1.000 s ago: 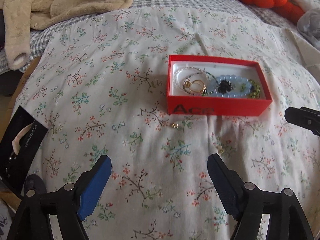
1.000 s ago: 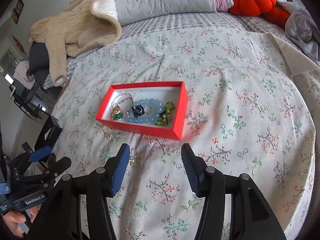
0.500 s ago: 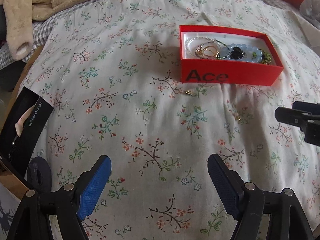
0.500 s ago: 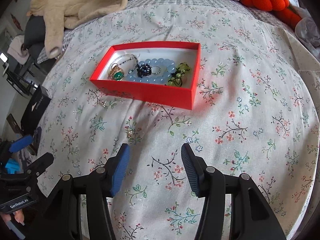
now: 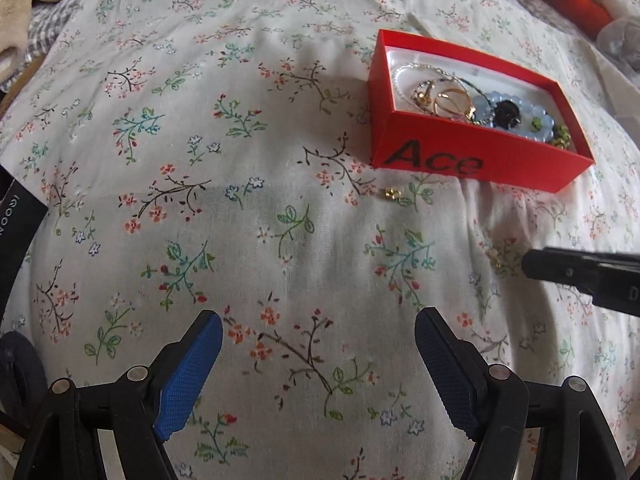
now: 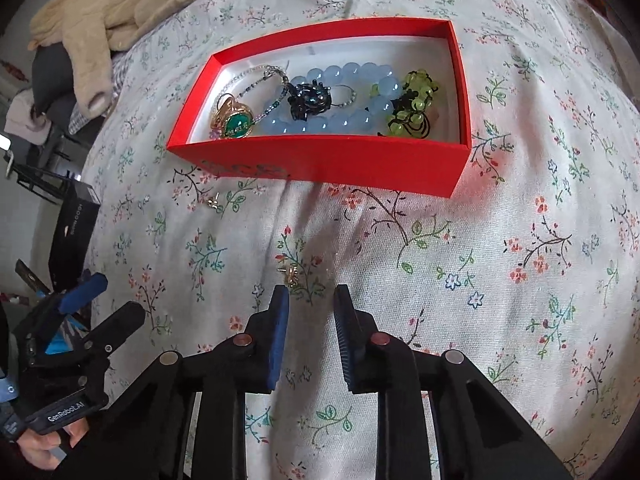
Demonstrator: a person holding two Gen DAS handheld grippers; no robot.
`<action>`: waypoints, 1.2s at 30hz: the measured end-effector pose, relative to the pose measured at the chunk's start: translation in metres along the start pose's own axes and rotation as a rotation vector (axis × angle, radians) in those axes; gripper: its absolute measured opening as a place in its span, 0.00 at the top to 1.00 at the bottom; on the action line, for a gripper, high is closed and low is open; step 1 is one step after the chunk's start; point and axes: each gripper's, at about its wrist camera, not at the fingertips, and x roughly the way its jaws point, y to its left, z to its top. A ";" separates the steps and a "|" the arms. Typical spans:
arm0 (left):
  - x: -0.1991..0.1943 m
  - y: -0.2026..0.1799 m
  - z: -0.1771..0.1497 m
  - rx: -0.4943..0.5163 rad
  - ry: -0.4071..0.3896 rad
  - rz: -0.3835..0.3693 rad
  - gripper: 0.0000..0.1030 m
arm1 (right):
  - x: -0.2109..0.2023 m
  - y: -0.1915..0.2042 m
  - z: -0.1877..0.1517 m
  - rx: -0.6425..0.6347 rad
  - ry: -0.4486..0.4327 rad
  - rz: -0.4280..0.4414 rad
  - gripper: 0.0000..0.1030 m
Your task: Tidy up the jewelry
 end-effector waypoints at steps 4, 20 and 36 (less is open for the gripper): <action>0.002 0.009 0.002 -0.012 -0.057 -0.053 0.20 | 0.000 0.001 0.003 0.038 -0.017 0.016 0.77; 0.029 0.028 0.026 -0.110 -0.087 -0.111 0.34 | 0.029 0.032 -0.004 -0.167 -0.110 -0.129 0.89; 0.048 -0.030 0.028 0.155 -0.109 -0.171 0.74 | 0.006 0.006 0.010 -0.108 -0.089 -0.064 0.93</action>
